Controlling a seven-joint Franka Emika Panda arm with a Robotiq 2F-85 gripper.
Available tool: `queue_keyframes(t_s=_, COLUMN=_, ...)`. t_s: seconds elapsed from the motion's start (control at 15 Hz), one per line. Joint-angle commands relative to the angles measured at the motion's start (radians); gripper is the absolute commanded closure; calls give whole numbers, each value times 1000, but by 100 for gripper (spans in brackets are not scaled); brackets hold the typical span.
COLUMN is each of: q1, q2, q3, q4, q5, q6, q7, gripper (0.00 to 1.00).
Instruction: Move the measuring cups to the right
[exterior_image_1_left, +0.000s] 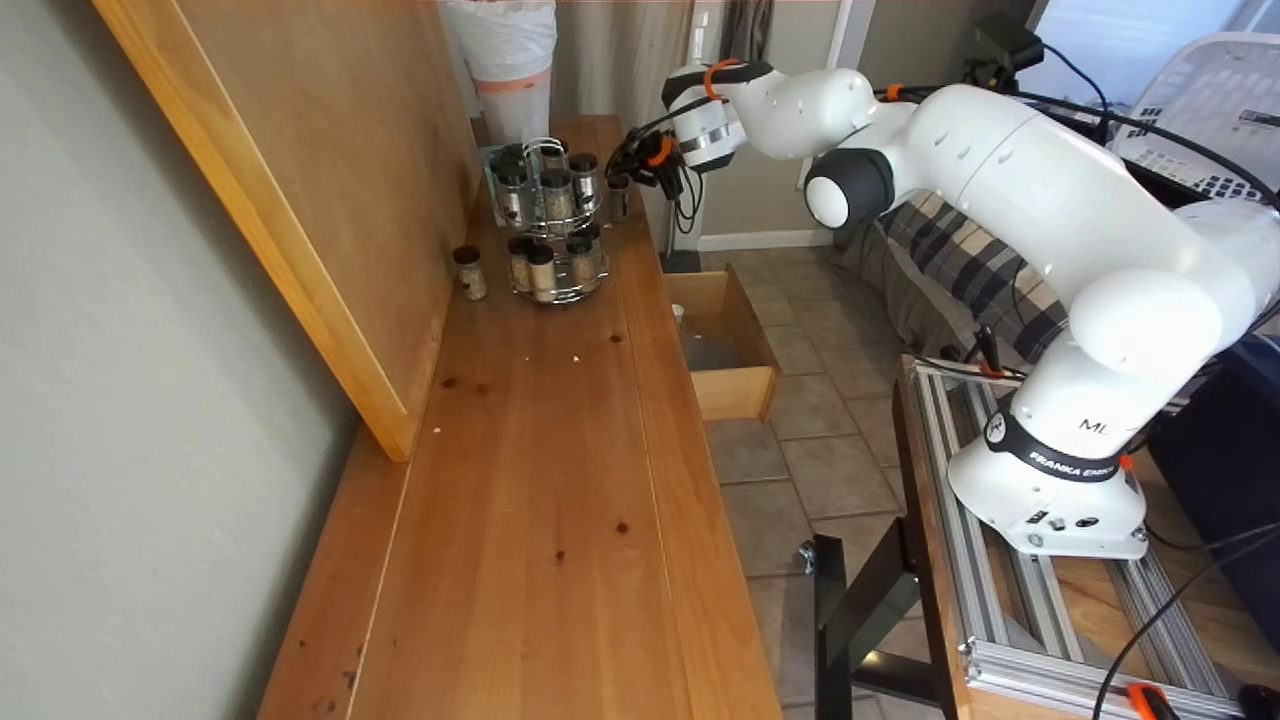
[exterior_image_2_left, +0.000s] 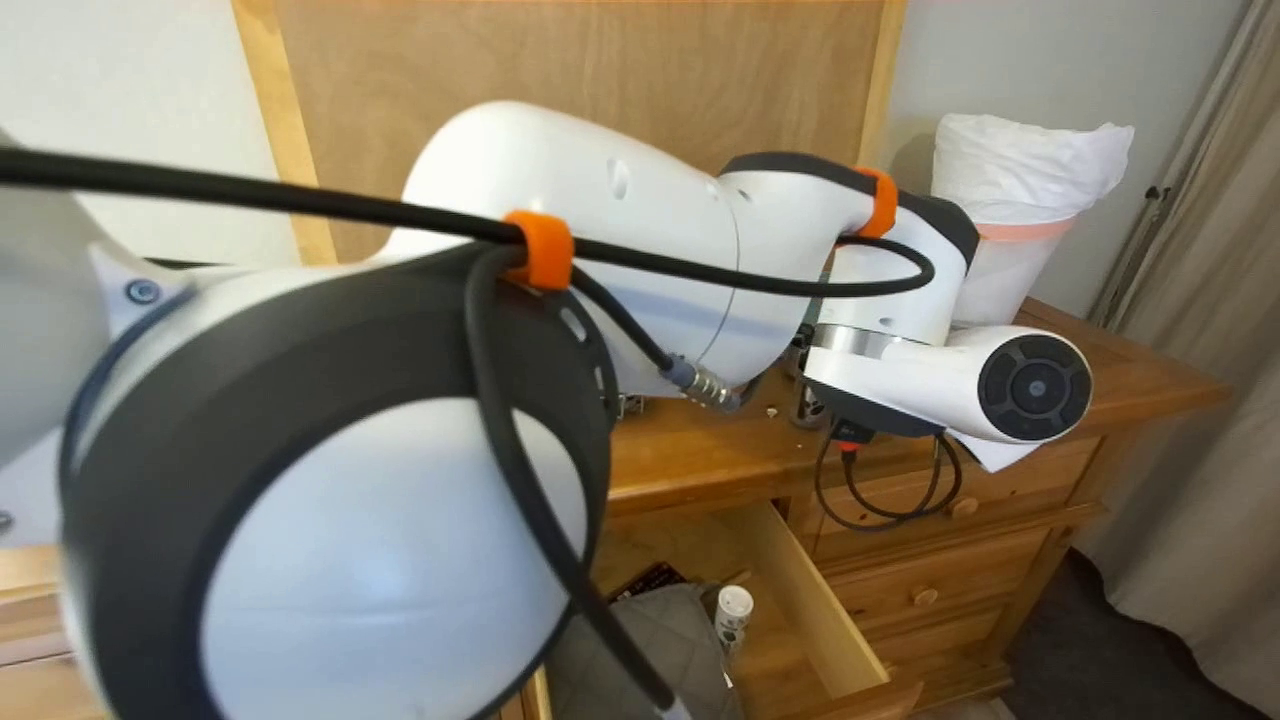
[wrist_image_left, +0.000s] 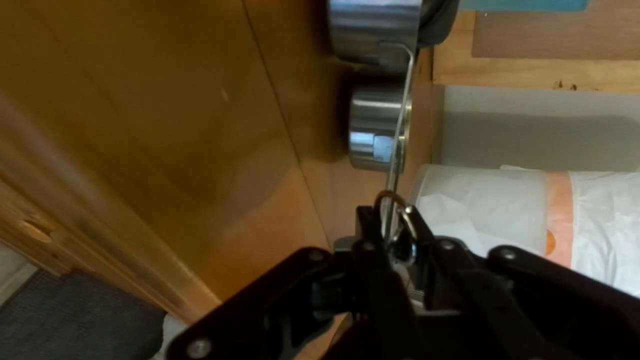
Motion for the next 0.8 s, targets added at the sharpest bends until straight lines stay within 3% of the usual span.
queue_keyframes(t_s=0.0, q1=-2, q2=32, q3=2, q4=47, q5=-12, q6=-52, q7=-10, gripper=96)
queue_keyframes(t_s=0.07, q1=-32, q2=47, q3=74, q4=81, q5=-102, q6=-43, q7=12, gripper=96)
queue_keyframes(t_s=0.73, q1=-107, q2=89, q3=207, q4=179, q5=-410, q6=-244, q7=16, gripper=96)
